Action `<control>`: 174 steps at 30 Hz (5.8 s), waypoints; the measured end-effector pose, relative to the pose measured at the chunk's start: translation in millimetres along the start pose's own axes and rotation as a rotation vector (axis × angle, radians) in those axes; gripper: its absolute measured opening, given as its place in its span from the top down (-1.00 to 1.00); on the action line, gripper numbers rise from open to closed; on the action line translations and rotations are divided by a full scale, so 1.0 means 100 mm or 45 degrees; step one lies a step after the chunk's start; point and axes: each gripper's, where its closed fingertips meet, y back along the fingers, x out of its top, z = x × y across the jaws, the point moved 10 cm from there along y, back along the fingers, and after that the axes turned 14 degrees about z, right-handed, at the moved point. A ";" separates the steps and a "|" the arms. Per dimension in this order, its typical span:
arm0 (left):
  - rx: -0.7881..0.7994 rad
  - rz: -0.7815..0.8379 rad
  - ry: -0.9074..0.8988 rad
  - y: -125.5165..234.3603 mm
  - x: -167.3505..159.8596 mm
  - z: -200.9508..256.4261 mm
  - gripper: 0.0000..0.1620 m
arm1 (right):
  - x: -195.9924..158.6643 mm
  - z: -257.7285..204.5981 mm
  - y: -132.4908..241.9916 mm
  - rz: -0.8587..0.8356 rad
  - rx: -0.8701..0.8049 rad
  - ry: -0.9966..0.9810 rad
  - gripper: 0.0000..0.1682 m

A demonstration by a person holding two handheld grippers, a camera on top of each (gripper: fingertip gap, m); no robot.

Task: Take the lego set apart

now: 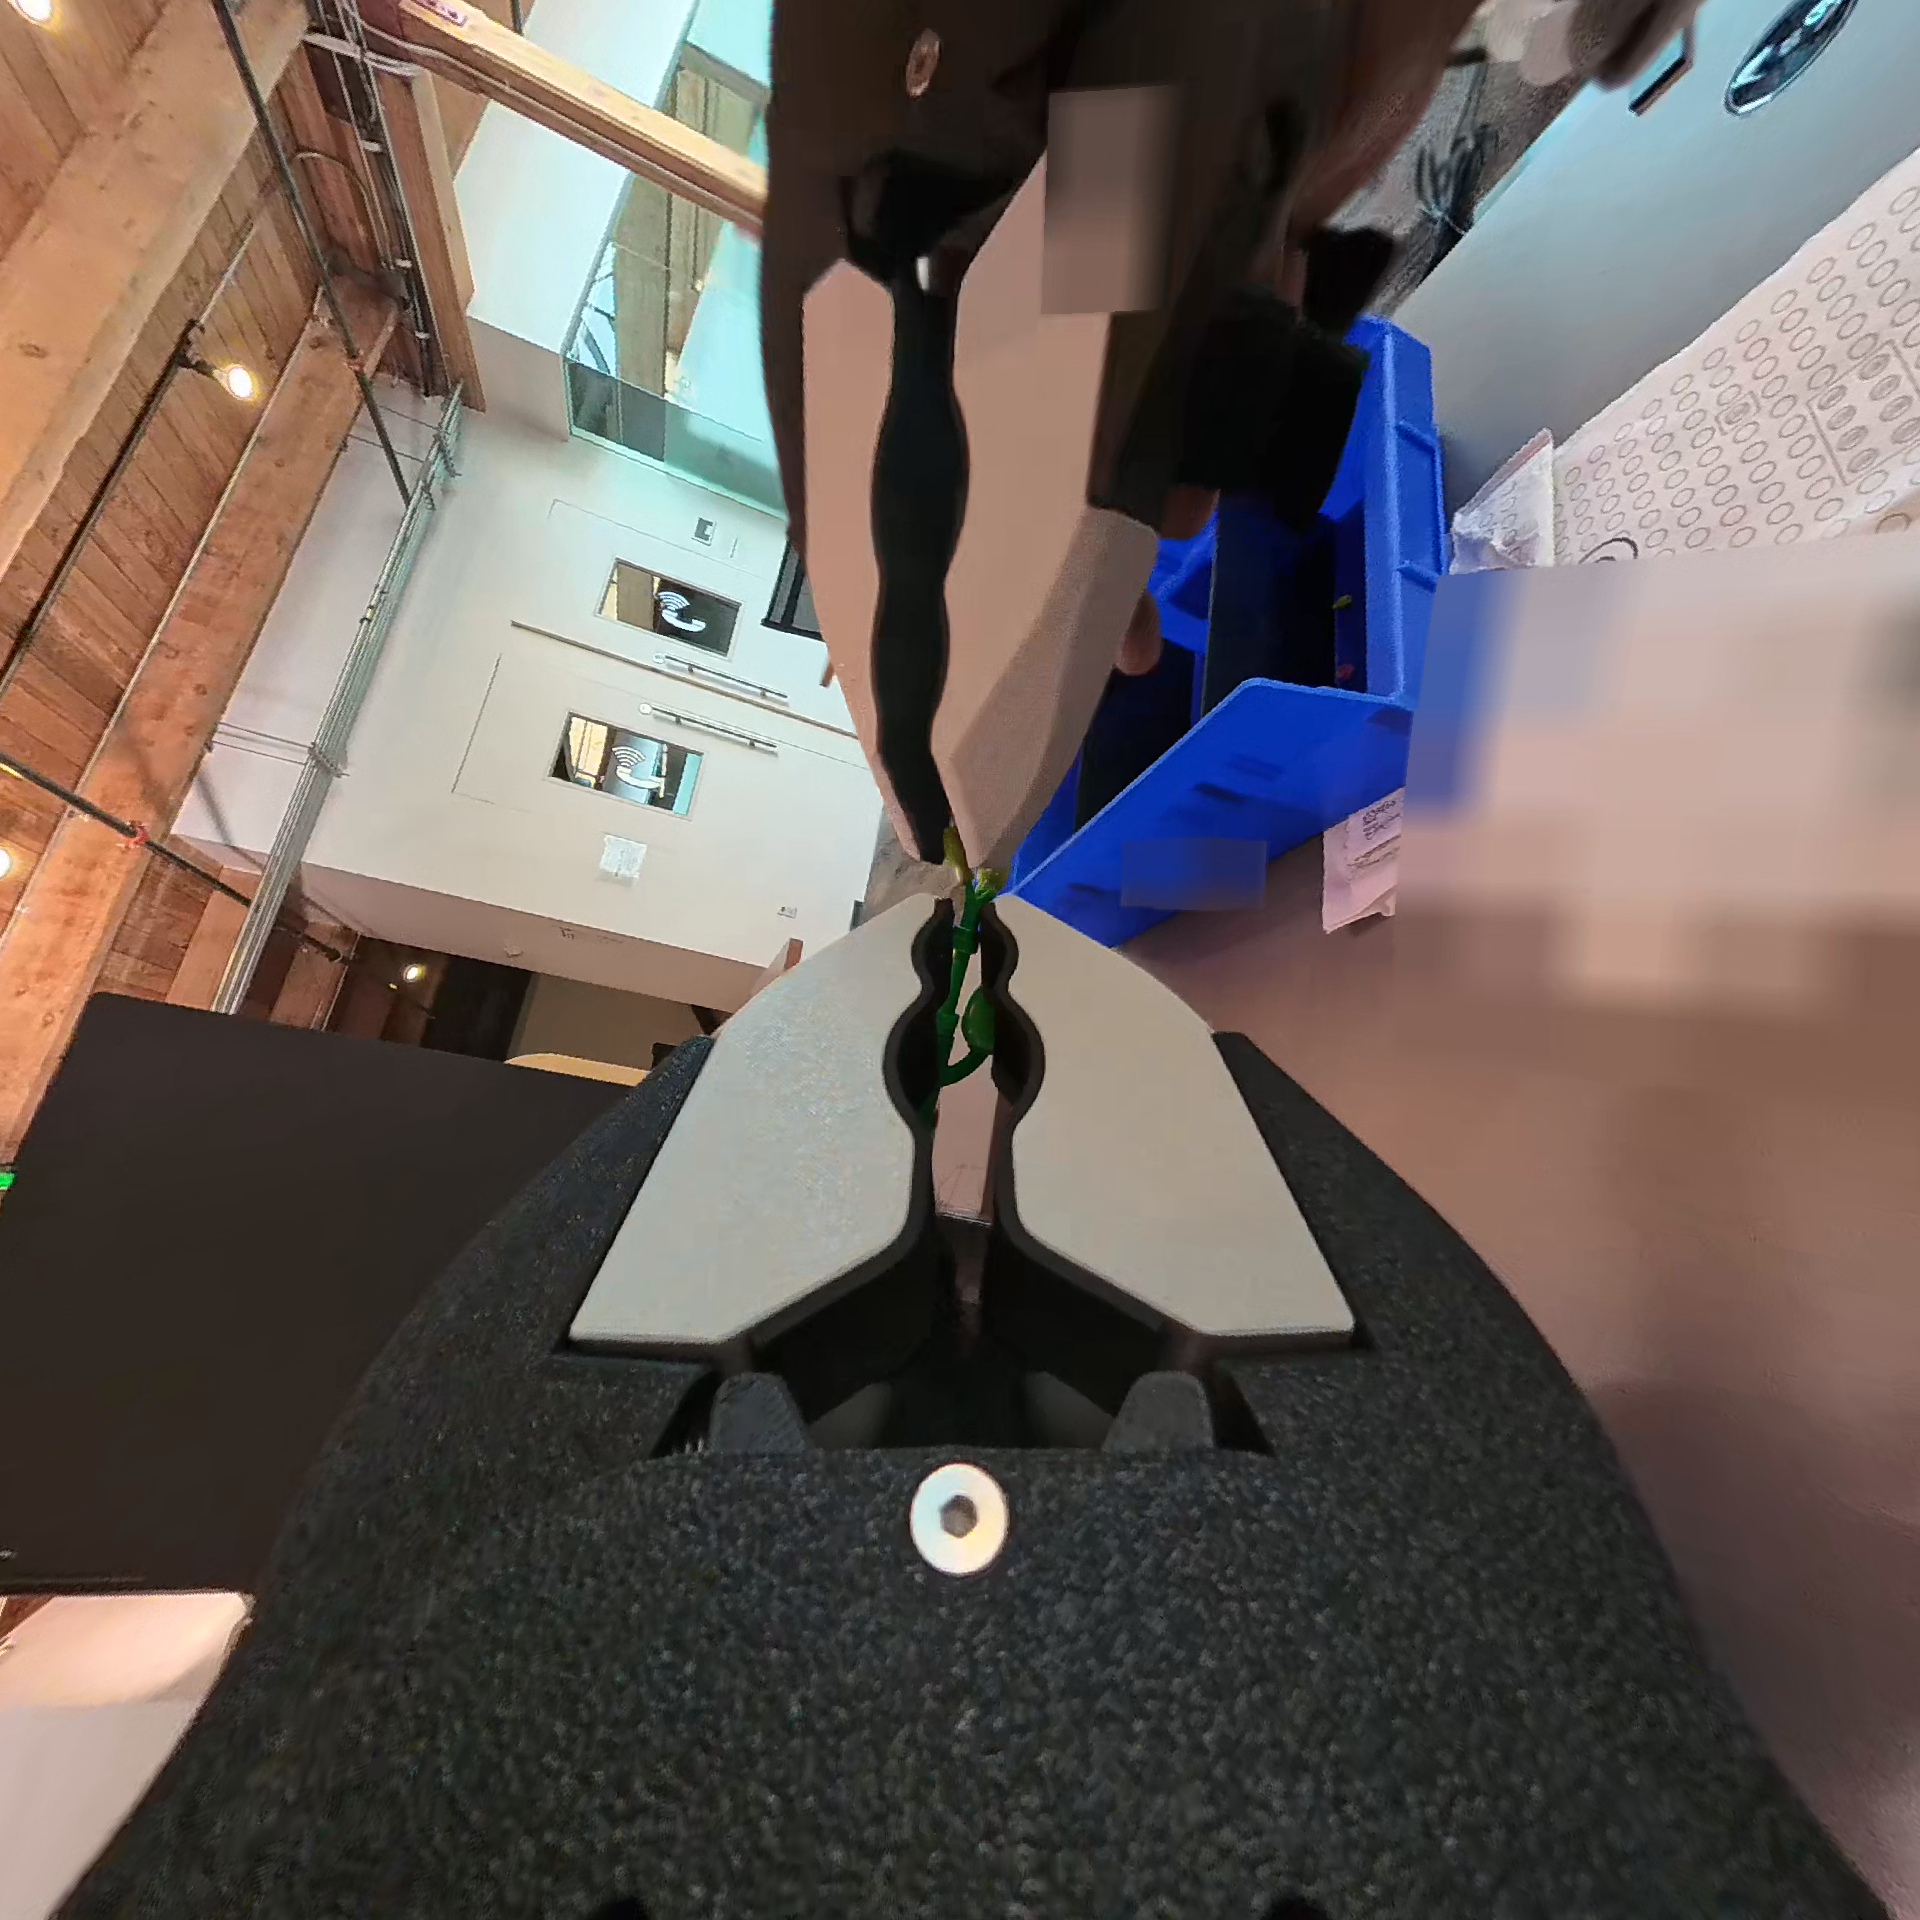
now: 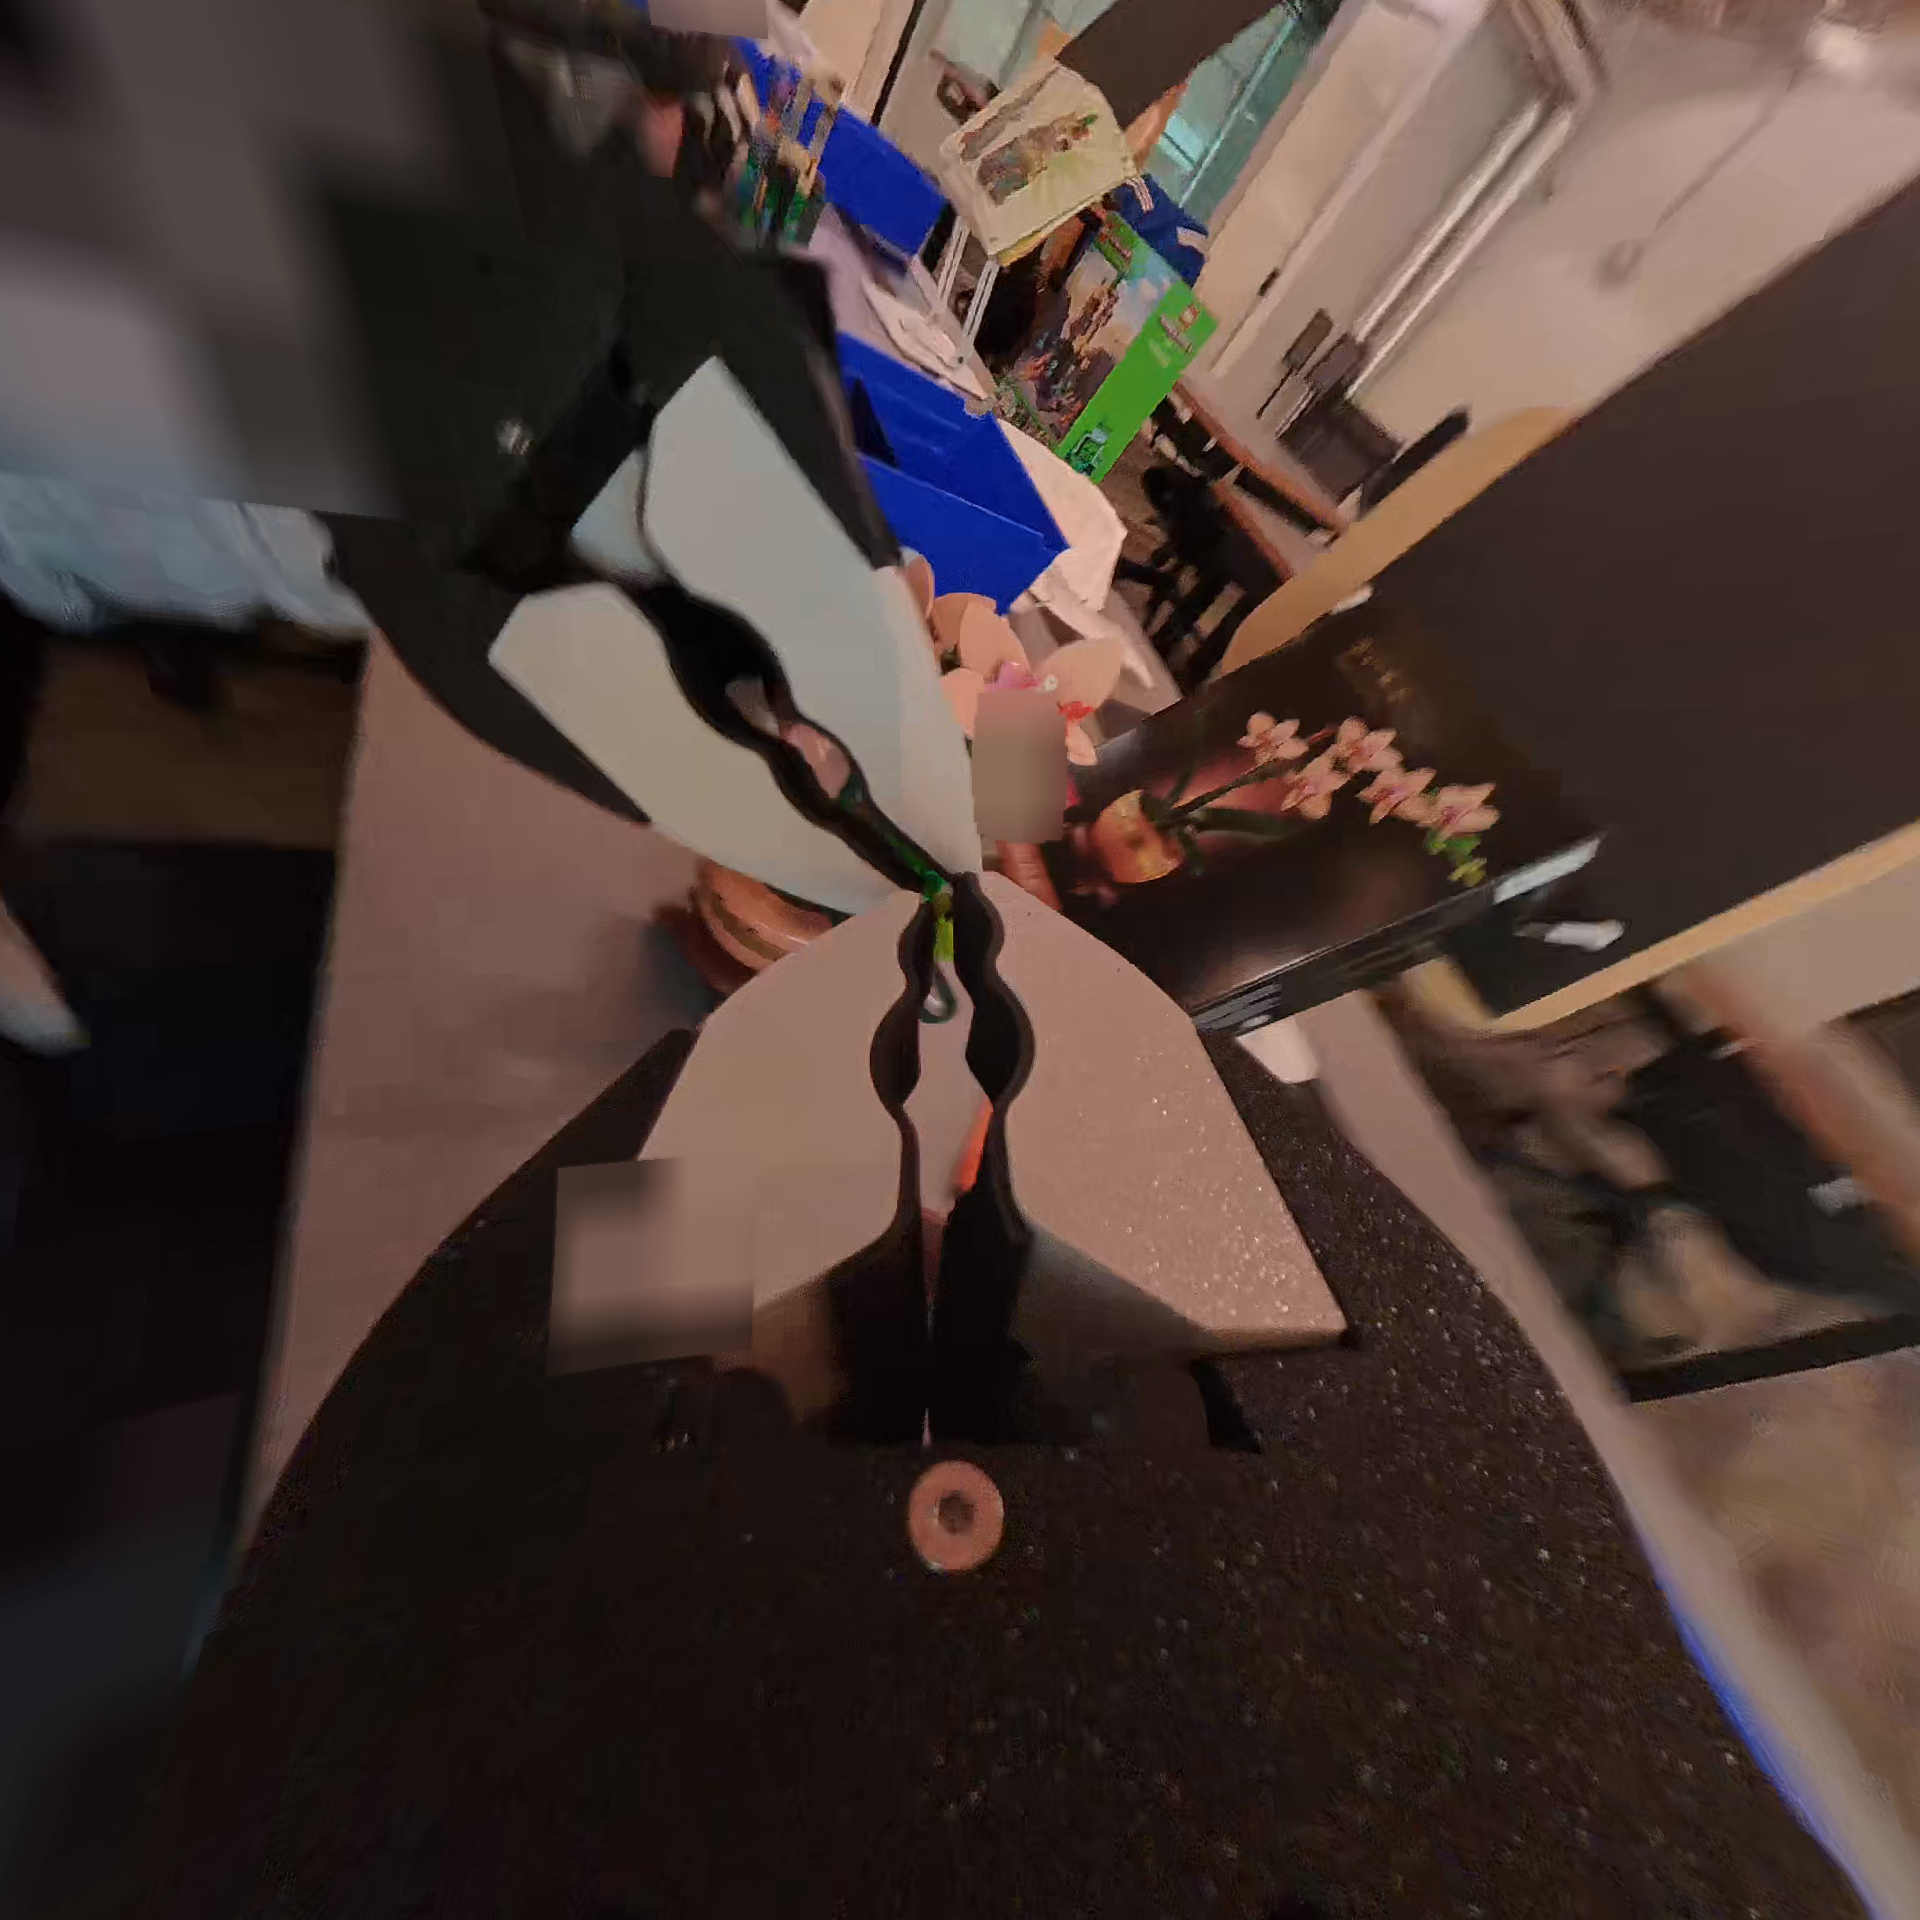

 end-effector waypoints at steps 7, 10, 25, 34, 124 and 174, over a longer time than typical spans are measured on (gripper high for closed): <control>-0.021 0.014 0.021 -0.02 0.02 -0.04 0.95 | -0.06 0.05 0.03 0.053 0.004 -0.455 0.97; -0.022 0.006 0.017 -0.04 0.01 -0.01 0.95 | -0.04 -0.01 0.02 0.015 0.012 -0.002 0.97; 0.012 0.003 0.028 0.01 0.01 -0.03 0.95 | -0.06 0.02 0.04 0.089 -0.093 -0.618 0.98; 0.040 -0.043 0.005 -0.01 -0.02 -0.02 0.95 | -0.02 0.08 0.16 0.136 -0.064 -0.458 0.90; 0.633 -0.068 -0.242 0.68 0.35 0.73 0.62 | 0.39 -0.94 -0.08 0.046 -0.257 -0.253 0.86; 0.581 0.003 -0.481 0.62 0.23 0.58 0.97 | 0.41 -0.94 -0.29 -0.012 -0.356 0.157 0.96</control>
